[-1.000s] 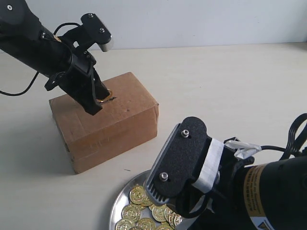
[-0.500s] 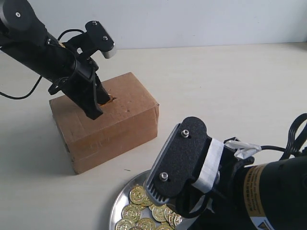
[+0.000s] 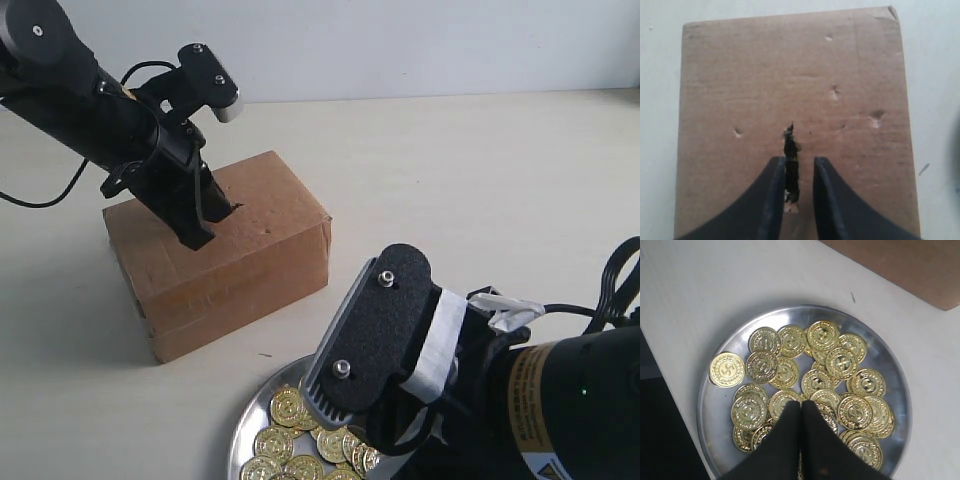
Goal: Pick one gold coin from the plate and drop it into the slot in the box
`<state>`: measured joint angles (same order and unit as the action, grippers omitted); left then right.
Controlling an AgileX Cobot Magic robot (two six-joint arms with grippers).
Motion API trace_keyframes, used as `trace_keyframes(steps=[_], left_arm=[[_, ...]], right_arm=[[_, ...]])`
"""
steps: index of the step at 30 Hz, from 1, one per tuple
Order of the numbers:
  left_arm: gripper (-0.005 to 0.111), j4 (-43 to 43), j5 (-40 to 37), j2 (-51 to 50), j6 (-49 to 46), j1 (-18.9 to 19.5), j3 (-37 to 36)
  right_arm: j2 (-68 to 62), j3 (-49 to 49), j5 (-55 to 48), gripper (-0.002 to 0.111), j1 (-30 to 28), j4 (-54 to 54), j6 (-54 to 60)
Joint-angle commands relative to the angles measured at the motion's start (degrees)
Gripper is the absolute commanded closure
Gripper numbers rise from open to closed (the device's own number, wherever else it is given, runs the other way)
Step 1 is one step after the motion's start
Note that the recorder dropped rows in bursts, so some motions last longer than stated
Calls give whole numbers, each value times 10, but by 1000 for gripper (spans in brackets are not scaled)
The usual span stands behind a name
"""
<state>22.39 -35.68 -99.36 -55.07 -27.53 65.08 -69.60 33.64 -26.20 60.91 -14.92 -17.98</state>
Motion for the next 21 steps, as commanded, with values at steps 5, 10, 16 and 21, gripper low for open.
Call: trace_keyframes(steps=[5, 10, 16, 21], left_arm=[[84, 3, 4, 11, 0, 2, 4], [84, 3, 6, 56, 0, 2, 4], [96, -1, -3, 138, 2, 2, 4], [107, -12, -15, 215, 2, 2, 4]], right_arm=[[3, -3, 5, 108, 0, 0, -1], [3, 0, 56, 108, 0, -6, -1], [3, 0, 159, 108, 0, -6, -1], [3, 0, 181, 108, 0, -5, -1]])
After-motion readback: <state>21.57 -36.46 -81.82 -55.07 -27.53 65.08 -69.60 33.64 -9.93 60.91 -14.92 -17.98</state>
